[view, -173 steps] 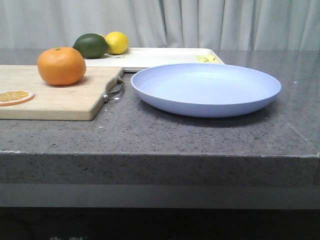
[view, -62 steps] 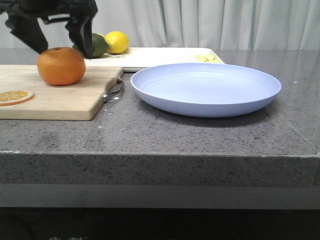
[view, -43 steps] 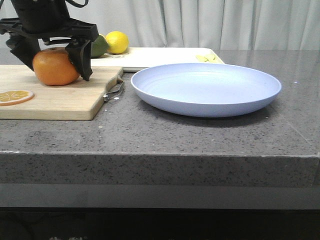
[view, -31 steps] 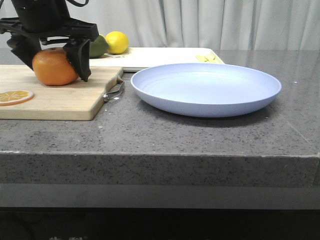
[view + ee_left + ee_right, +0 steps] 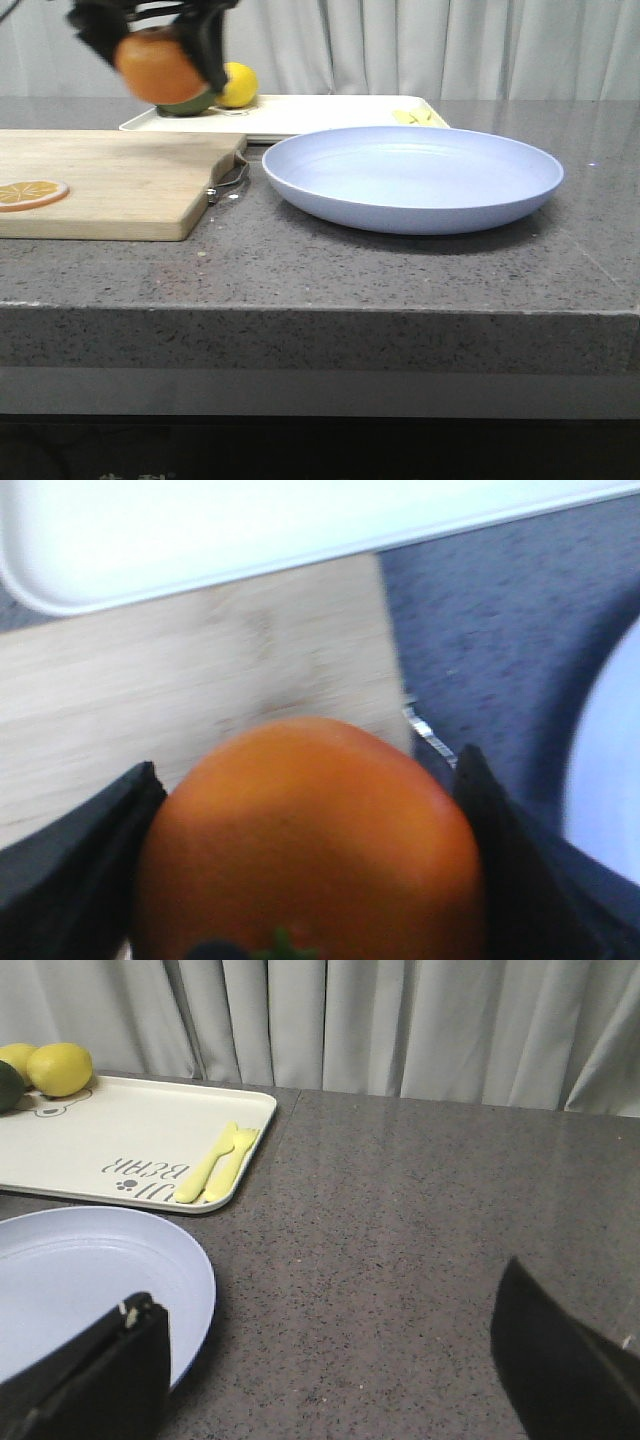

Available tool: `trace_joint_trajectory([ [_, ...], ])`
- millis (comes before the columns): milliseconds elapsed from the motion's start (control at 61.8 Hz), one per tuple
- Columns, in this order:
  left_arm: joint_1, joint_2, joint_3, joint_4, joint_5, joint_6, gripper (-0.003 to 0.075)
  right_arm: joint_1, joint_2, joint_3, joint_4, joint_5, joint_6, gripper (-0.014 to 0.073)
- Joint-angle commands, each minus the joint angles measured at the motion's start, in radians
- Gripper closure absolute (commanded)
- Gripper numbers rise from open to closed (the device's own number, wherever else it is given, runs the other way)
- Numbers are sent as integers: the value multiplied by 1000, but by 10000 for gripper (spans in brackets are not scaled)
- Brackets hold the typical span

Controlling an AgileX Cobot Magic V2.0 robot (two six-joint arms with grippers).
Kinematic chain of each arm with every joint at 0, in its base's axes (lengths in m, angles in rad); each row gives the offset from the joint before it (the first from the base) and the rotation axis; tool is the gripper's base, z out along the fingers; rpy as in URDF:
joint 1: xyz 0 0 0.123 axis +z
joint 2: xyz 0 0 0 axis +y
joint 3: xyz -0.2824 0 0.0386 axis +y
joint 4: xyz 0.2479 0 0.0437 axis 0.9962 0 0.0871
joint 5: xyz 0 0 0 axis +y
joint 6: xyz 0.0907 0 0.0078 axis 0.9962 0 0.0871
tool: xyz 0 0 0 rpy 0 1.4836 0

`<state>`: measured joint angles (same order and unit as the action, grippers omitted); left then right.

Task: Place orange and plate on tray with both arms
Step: 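Lift the orange with the left gripper and lower it onto the blue plate, then open the left gripper and raise it away from the plate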

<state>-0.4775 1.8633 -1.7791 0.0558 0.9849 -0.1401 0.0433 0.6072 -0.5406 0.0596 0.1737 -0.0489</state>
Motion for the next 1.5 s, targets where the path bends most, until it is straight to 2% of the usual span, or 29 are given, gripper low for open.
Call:
trace_joint_trajectory([
  [0, -75, -46, -38, -7, -115, -3, 484, -3, 6, -39, 0, -74, -3, -59],
  [275, -261, 34, -38, -7, -294, -3, 484, -3, 6, -39, 0, -74, -3, -59],
  [469, -317, 92, -38, -7, -355, -3, 478, -3, 6, -39, 0, -74, -3, -59],
  [615, -337, 110, -38, -13, -355, -3, 395, -3, 6, -39, 0, -74, -3, -59],
  [890, -349, 110, -38, -6, -360, -3, 103, -3, 6, -39, 0, -74, -3, -59],
  [971, -349, 110, -38, 0, -356, -3, 74, -3, 6, -39, 0, -74, -3, -59],
  [1100, -349, 98, -42, 38, -350, -3, 73, -3, 6, -39, 0, -74, -3, -59],
  [1213, -349, 72, -76, 104, -305, -3, 88, -3, 6, -39, 0, -74, -3, -59],
  [1310, -349, 55, -118, 128, -264, -3, 160, -3, 6, -39, 0, -74, -3, -59],
  [1424, -349, 46, -167, 128, -217, -3, 358, -3, 6, -39, 0, -74, -3, -59],
  [1440, -349, 46, -175, 128, -208, -3, 421, -3, 6, -39, 0, -74, -3, -59],
  [1472, -349, 46, -187, 128, -197, -3, 468, -3, 6, -39, 0, -74, -3, -59],
  [1488, -349, 46, -190, 128, -196, -3, 514, -3, 6, -39, 0, -74, -3, -59],
])
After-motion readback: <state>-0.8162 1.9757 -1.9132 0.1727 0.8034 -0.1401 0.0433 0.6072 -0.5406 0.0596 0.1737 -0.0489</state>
